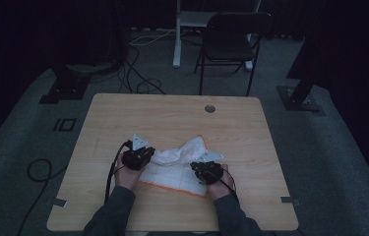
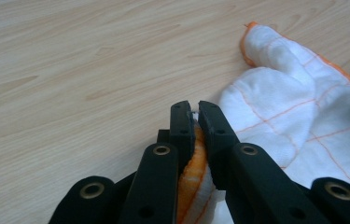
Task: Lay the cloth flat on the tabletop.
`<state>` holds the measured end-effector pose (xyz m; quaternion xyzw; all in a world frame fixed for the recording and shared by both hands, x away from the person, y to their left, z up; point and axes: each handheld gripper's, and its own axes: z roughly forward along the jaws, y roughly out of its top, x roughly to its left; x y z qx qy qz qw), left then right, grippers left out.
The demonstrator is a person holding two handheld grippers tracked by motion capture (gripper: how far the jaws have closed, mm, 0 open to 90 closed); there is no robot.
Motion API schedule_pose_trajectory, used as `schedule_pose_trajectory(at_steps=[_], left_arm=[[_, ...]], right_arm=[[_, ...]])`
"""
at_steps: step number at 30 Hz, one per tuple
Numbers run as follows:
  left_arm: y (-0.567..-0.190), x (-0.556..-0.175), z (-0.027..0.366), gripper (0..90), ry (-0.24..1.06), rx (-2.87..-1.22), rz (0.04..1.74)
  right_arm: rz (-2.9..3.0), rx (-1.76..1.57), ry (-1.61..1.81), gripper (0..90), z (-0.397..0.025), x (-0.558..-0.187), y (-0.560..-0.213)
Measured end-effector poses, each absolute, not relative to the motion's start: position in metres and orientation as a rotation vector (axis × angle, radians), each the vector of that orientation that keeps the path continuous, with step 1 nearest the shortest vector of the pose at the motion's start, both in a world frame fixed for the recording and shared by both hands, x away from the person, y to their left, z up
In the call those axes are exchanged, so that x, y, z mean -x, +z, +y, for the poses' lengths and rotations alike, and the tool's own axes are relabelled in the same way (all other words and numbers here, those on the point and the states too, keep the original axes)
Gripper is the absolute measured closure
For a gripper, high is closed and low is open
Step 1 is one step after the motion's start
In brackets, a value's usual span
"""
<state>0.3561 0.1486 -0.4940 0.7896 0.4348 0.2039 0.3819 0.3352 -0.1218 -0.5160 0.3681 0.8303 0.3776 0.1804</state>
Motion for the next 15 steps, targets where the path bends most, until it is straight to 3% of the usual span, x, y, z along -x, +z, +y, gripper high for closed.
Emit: schedule_pose_trajectory(at_steps=[15], left_arm=[[-0.509,-0.340,0.145,85.6,0.479,-2.029,1.101]], right_arm=[[2.301,-1.040,1.081,73.3,-0.099,-0.363,-0.506]])
